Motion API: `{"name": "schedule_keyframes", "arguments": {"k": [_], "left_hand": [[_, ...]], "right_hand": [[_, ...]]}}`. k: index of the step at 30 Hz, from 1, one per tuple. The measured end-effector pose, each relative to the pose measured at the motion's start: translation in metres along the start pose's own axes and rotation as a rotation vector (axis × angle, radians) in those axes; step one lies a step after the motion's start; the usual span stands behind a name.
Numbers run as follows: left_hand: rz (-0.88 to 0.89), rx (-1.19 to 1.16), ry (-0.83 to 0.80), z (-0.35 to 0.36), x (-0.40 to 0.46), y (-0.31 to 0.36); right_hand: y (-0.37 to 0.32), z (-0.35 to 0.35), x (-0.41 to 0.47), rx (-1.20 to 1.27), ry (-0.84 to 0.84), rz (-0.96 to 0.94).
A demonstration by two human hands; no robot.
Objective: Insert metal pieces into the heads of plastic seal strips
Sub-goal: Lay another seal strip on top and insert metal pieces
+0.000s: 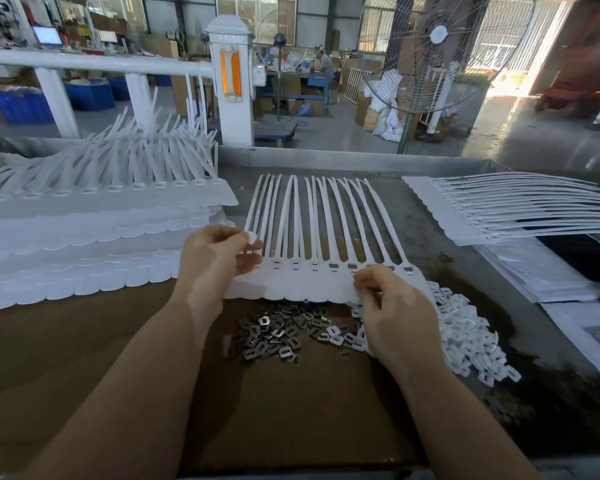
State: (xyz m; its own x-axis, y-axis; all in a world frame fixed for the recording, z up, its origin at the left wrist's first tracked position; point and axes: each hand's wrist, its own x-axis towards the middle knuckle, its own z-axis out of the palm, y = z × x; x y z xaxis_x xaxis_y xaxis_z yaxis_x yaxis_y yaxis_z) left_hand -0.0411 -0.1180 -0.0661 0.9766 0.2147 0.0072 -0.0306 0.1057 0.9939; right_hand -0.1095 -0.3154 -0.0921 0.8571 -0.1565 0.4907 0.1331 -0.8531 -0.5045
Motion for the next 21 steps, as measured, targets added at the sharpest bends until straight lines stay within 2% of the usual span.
{"name": "schedule_keyframes", "arguments": {"k": [4, 9, 18, 21], "left_hand": [[0.037, 0.284, 0.106, -0.018, 0.006, 0.000], [0.134, 0.864, 0.186, -0.026, 0.004, 0.001], [0.120, 1.146, 0.210, -0.022, -0.004, 0.002], [0.269, 1.206, 0.244, -0.016, -0.008, 0.003]], "right_hand": [[0.000, 0.000, 0.000, 0.014, 0.002, 0.003], [0.000, 0.000, 0.000, 0.039, 0.002, 0.009], [0.000, 0.000, 0.000, 0.041, 0.003, 0.000], [-0.001, 0.000, 0.001, 0.041, 0.001, 0.009]]}}
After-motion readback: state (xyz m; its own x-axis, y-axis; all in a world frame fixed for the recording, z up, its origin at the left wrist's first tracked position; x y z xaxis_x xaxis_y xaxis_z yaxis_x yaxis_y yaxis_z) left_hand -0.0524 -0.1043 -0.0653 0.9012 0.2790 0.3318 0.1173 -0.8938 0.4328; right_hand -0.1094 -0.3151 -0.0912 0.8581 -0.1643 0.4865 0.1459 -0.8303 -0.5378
